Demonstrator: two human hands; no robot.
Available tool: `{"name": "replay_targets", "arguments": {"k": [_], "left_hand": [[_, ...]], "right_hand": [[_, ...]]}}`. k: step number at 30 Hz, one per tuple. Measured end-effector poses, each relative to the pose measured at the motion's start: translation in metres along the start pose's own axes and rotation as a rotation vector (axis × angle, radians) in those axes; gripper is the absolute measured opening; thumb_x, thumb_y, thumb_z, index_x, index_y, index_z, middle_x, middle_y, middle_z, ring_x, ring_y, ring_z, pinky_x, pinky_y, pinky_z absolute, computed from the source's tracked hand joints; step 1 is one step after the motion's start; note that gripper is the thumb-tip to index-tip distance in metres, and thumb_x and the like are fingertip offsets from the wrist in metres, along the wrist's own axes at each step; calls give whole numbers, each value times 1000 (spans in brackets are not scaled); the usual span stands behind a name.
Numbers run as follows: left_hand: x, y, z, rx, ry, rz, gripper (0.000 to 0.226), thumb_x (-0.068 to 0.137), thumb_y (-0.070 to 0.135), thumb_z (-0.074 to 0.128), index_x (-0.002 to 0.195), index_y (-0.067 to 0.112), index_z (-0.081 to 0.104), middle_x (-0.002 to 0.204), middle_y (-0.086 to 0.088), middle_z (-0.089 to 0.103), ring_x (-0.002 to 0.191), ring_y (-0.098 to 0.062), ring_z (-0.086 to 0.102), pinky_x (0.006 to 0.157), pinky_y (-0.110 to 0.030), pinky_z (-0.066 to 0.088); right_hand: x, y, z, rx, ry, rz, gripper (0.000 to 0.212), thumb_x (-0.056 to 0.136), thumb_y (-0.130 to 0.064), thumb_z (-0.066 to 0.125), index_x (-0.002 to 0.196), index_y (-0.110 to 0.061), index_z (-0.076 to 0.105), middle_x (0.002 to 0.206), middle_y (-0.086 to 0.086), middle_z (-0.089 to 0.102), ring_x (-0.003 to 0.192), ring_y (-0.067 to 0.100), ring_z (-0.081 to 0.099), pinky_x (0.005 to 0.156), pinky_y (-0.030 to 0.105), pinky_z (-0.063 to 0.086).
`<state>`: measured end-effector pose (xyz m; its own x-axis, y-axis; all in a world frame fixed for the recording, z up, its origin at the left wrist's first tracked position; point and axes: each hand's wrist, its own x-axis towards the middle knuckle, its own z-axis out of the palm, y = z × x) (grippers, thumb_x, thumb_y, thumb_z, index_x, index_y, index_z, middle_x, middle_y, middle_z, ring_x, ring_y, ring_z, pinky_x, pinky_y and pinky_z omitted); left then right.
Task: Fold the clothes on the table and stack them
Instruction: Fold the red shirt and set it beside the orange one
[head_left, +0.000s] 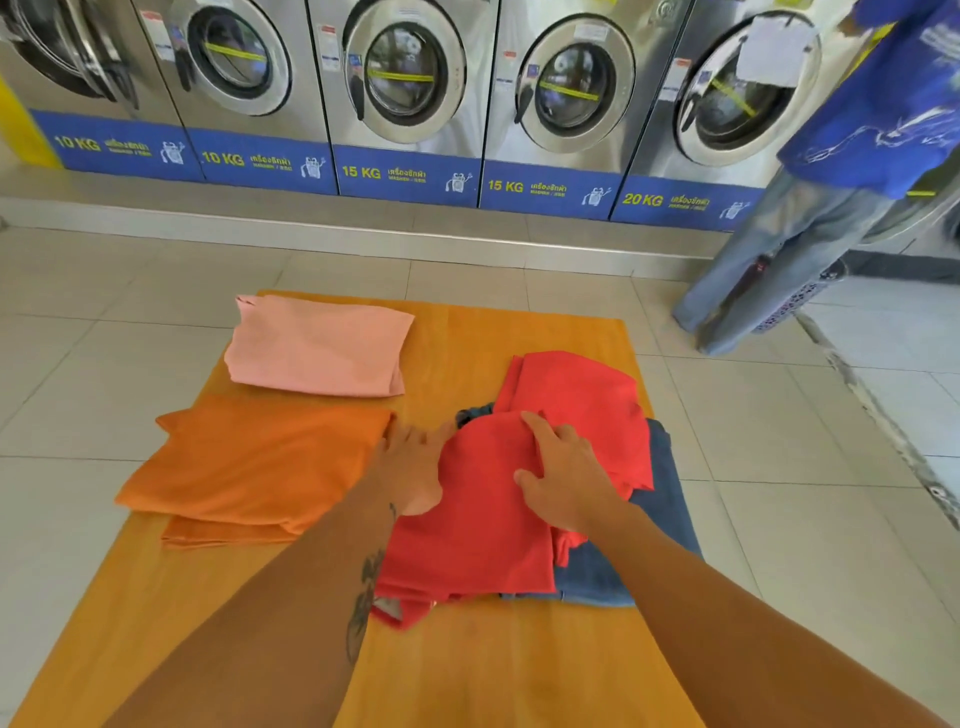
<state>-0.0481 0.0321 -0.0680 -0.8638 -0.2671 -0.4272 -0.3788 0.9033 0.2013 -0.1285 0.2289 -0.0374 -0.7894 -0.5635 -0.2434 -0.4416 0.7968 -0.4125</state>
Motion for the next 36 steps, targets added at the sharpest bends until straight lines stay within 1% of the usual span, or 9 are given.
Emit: {"name": "replay_targets", "arguments": {"k": [6,10,13,16,19,23,27,31,36], "left_hand": [[-1,10,-6,-19,-16,-23,89,80,18,50,156,31,4,143,-5,43,136,-33,35,112,-51,25],[-10,3,-20,-260,-25,29,85,76,12,51,154,30,20,148,-4,41,129,-28,47,100,-38,43],[-22,-1,-24,-441,69,130,78,80,10,53,149,39,31,143,4,44,126,-18,47,97,-29,42],[-35,-3,-18,-616,174,129,66,87,11,58,140,47,41,126,9,51,113,-11,52,91,-23,46],[-43,4,-10,-722,240,88,59,90,9,60,133,48,51,112,15,53,101,-8,53,75,-16,45],[-52,9,-9,-651,255,108,56,88,7,60,133,40,56,117,10,56,104,-8,54,86,-21,44],[-70,-7,2,-597,188,32,59,86,3,60,136,33,54,125,10,49,113,-11,50,93,-20,37],[-86,-27,29,-776,225,-61,65,87,2,59,141,36,48,142,6,44,125,-9,43,98,-20,36],[-104,-34,34,-1013,354,-7,55,95,7,52,132,47,54,139,14,46,130,-9,43,113,-37,35]], "right_hand": [[-14,-3,3,-228,92,-91,66,84,-32,49,146,-44,28,108,2,51,100,27,55,88,45,37],[-16,14,-5,-25,131,-144,62,81,-18,49,139,-39,43,98,0,49,90,25,57,73,38,47],[-22,37,-7,30,217,-129,59,82,-15,51,136,-40,48,92,-4,45,82,18,52,67,36,48],[-33,55,0,165,156,-107,63,85,-10,48,139,-41,46,101,-3,48,90,16,52,77,36,50],[-35,53,5,315,19,-91,65,85,-15,56,141,-45,42,112,1,53,104,17,51,92,30,38],[-24,38,6,314,-31,-121,56,82,-29,66,129,-56,52,104,-2,59,95,13,52,88,31,39],[-20,37,5,315,21,-78,39,82,-15,64,99,-49,72,97,-4,74,83,7,61,79,24,46],[-34,27,-2,329,142,-76,43,81,-5,60,90,-44,75,56,-16,62,60,-2,54,59,11,37],[-57,5,-9,402,254,-51,43,80,-2,60,86,-41,76,64,-31,62,65,-9,56,65,16,40]]}}
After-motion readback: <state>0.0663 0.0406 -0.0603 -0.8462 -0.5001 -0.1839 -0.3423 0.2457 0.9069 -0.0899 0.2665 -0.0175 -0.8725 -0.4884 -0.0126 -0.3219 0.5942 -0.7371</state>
